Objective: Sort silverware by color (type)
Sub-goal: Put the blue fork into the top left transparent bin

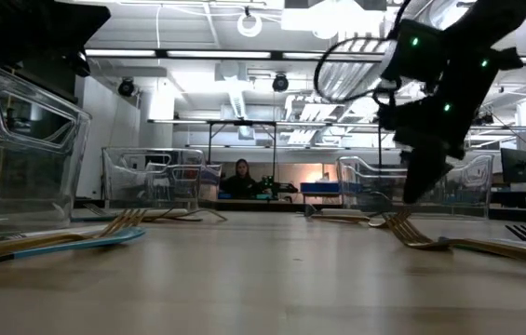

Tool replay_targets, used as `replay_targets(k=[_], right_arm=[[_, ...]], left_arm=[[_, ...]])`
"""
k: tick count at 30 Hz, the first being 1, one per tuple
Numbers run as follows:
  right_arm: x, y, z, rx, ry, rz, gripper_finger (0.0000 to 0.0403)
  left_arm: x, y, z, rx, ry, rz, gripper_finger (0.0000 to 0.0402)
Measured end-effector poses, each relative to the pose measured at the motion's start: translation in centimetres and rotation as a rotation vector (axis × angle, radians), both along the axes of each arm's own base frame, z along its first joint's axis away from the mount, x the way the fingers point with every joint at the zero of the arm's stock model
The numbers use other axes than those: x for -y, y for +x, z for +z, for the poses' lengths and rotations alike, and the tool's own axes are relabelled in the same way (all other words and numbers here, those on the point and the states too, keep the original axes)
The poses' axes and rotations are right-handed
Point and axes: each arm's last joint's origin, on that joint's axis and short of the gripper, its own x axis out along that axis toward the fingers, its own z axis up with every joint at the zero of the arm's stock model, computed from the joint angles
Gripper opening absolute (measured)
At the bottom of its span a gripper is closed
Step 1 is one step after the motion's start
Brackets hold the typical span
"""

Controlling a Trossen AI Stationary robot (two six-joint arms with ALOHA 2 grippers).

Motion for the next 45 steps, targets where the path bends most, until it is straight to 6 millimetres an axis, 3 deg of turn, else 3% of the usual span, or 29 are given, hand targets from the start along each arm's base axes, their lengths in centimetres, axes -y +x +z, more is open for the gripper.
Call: replay_targets(k=[8, 16, 23, 45], right_arm=[[-1.9, 0.1, 2.5, 0.169, -0.011, 0.216, 0.0002], [-2.1, 1.6, 2.0, 0.698, -0.108, 0.330, 0.0002], [-1.6, 1.5, 3.9, 0.986, -0.290, 0.375, 0.0001], [-1.4, 1.6, 4.5, 1.022, -0.366, 0.398, 0.0000]], left_arm=[[0.0, 0.0, 0.0, -0.004, 0.000, 0.000, 0.0001], [0.0, 0.0, 0.0, -0.003, 0.001, -0.002, 0.0001], [0.0, 0.0, 0.0, -0.004, 0.001, -0.002, 0.0001], [0.0, 0.0, 0.0, -0.004, 0.001, -0.002, 0.0001]])
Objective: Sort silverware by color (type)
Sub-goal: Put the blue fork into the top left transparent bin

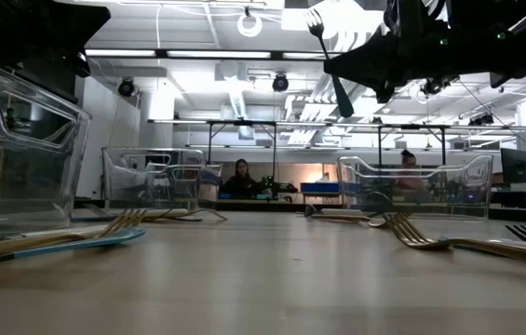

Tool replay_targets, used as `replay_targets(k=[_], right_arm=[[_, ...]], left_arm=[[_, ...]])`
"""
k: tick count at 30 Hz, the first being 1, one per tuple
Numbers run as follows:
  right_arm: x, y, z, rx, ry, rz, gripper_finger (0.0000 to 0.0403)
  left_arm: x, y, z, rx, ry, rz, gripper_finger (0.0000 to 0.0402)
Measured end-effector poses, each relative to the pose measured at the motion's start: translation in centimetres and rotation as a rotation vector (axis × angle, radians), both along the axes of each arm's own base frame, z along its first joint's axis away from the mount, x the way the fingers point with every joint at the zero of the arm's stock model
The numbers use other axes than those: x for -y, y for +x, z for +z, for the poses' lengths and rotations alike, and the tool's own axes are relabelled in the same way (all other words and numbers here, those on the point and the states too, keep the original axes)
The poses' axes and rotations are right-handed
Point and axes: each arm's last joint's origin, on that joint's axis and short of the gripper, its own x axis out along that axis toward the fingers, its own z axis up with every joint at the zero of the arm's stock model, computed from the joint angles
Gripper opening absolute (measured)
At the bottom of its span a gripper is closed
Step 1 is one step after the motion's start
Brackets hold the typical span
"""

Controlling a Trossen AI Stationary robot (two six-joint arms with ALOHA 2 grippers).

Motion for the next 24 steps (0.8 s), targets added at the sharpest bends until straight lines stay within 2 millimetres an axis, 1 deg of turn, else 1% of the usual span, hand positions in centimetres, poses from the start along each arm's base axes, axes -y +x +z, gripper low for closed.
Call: replay_targets(k=[17, 24], right_arm=[[0.03, 0.01, 0.00, 0.003, 0.014, 0.006, 0.0000], [0.03, 0.01, 0.00, 0.003, 0.012, 0.006, 0.0000]], left_arm=[[0.00, 0.00, 0.01, 0.001, -0.004, -0.001, 0.0001], [0.00, -0.03, 0.09, 0.012, -0.041, -0.016, 0.0001]])
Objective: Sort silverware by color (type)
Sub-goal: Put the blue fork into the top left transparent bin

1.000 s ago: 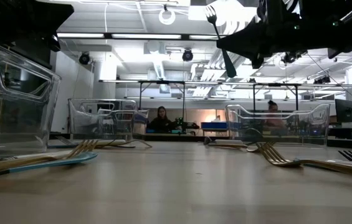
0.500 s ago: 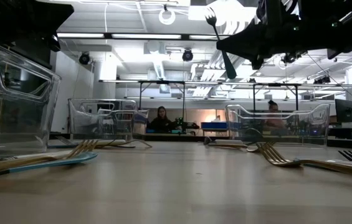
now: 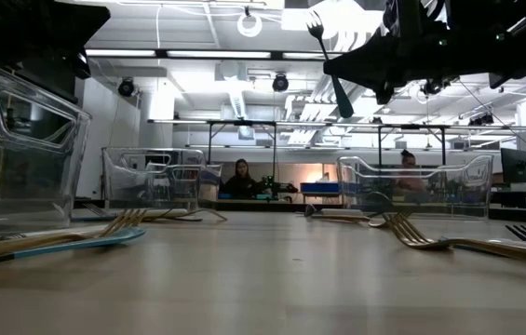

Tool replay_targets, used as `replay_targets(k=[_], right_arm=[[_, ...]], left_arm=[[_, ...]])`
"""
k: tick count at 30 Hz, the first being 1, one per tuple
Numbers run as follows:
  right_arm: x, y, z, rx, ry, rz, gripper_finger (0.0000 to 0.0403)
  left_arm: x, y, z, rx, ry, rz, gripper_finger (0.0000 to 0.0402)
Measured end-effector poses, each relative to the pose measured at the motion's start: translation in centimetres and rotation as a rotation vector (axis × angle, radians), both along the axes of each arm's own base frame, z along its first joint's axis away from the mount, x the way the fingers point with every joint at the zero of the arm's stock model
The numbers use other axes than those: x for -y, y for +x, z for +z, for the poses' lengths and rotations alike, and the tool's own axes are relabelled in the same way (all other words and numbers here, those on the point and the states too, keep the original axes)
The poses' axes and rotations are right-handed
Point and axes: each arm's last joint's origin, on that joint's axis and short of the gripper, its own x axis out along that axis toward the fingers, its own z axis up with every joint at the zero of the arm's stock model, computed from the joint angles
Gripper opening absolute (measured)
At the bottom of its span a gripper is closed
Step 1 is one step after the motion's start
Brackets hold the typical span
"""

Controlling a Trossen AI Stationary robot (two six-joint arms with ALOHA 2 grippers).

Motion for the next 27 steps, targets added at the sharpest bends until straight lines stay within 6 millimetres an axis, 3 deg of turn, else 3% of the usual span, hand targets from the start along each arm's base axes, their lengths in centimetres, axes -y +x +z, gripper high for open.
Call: replay_targets(k=[8, 12, 16, 22, 27], right_arm=[[0.0, 0.0, -0.1, -0.007, -0.001, 0.000, 0.0000], [0.0, 0.0, -0.1, -0.007, -0.001, 0.000, 0.0000], [0.2, 0.0, 0.0, -0.004, 0.000, -0.009, 0.0000], [1.0, 0.7, 1.3, 0.039, -0.006, -0.005, 0.0000], [1.6, 1.3, 1.9, 0.052, -0.013, 0.020, 0.0000]], left_arm=[[0.0, 0.0, 0.0, 0.000, -0.054, -0.020, 0.0001], [-0.2, -0.1, 0.4, 0.043, -0.073, 0.061, 0.0001], [-0.5, 0.6, -0.1, -0.019, -0.104, 0.133, 0.0011], [-0.7, 2.5, -0.4, -0.079, -0.098, 0.197, 0.0073], [-1.1, 4.6, 0.6, -0.134, -0.082, 0.234, 0.0141]])
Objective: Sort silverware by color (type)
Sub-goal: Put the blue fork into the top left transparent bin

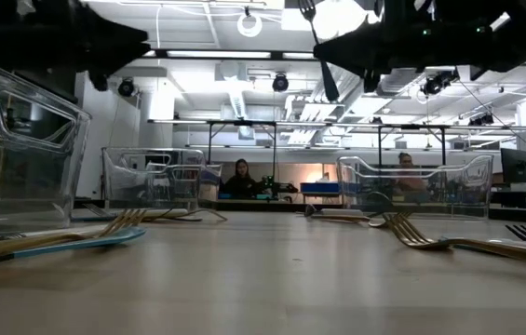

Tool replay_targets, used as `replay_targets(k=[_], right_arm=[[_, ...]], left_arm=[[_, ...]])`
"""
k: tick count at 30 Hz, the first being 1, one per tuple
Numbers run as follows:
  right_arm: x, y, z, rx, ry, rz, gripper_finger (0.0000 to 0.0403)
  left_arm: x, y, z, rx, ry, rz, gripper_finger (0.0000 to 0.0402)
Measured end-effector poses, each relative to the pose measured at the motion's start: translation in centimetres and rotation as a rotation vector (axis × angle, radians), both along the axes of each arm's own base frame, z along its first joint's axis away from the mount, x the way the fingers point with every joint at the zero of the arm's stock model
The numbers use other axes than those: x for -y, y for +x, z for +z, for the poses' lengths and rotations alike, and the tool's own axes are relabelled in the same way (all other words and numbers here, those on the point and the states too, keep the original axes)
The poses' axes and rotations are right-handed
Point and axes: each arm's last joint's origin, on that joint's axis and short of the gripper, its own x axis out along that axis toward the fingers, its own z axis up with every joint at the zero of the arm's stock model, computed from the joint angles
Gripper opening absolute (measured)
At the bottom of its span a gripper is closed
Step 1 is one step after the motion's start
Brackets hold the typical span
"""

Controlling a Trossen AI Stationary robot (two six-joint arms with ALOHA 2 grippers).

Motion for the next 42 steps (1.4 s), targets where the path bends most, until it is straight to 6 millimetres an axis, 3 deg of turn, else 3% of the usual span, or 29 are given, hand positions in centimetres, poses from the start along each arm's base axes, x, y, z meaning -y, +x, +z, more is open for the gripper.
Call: replay_targets(k=[7, 14, 19, 27, 33, 39, 42], right_arm=[[0.8, 3.4, -1.4, -0.038, -0.006, 0.031, 0.0000], [1.6, 7.6, -1.7, -0.036, -0.041, 0.111, 0.0000], [1.6, 8.6, -1.2, -0.023, -0.059, 0.150, 0.0000], [1.6, 8.6, -1.4, -0.043, -0.056, 0.158, 0.0000], [1.6, 8.6, -1.4, -0.049, -0.064, 0.155, 0.0000], [1.8, 8.6, -1.5, -0.057, -0.064, 0.151, 0.0000], [1.8, 8.6, -1.5, -0.060, -0.062, 0.146, 0.0005]], left_arm=[[-1.2, 4.9, 1.8, -0.119, 0.028, -0.029, 0.0208], [-2.3, 10.4, 1.8, -0.142, 0.076, -0.179, 0.0225], [-2.4, 12.8, 0.8, -0.121, 0.095, -0.259, 0.0225], [-2.4, 14.4, 0.7, -0.061, 0.119, -0.332, 0.0223], [-2.5, 14.5, 0.5, -0.068, 0.114, -0.321, 0.0164], [-2.9, 14.4, 0.6, -0.071, 0.102, -0.307, 0.0023], [-3.3, 14.4, 0.5, -0.077, 0.080, -0.284, 0.0013]])
